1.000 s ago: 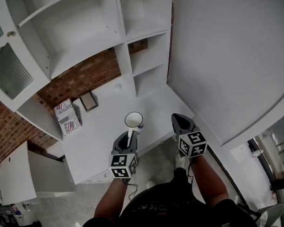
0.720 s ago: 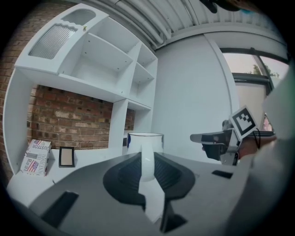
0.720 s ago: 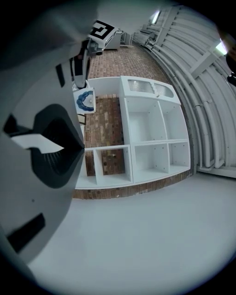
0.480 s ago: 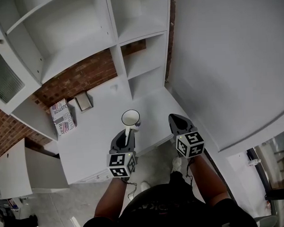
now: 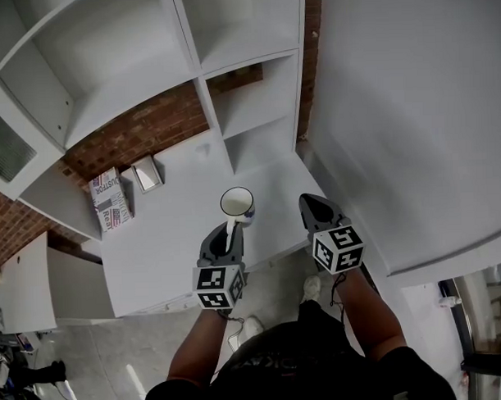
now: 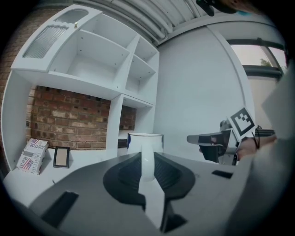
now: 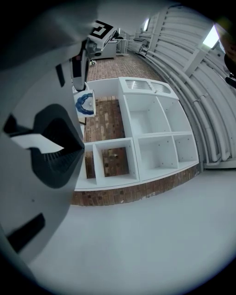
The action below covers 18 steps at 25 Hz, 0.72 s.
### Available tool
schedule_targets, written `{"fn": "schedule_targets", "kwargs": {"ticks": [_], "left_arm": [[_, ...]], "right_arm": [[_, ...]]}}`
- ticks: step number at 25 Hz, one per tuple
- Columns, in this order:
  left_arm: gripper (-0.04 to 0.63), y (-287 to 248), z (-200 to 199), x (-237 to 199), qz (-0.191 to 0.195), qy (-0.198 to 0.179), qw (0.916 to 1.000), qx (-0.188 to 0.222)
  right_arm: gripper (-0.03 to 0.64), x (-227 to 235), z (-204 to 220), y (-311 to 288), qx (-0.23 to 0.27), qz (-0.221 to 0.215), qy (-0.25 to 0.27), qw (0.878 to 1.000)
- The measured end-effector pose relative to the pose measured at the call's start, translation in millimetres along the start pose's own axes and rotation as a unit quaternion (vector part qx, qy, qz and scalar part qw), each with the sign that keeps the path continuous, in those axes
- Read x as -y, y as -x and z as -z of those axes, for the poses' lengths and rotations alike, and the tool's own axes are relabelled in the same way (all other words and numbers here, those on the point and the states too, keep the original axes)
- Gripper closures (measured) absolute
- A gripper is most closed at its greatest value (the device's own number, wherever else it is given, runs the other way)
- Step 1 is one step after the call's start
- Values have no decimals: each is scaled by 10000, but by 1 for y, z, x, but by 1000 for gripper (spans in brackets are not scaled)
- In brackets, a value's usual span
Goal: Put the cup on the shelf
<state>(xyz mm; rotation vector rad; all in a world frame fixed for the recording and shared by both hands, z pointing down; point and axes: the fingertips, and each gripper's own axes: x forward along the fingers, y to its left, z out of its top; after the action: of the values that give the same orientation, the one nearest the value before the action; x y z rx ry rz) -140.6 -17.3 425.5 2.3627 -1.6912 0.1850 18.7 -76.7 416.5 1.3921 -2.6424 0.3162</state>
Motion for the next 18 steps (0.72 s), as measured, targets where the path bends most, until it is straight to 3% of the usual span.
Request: {"fn": "schedule_targets", "kwargs": {"ticks": [18], "left_arm": [[538, -86, 10, 28, -404, 158, 9990, 52]], "right_arm": [[617, 77, 9, -42, -96, -459, 18, 9989]]}}
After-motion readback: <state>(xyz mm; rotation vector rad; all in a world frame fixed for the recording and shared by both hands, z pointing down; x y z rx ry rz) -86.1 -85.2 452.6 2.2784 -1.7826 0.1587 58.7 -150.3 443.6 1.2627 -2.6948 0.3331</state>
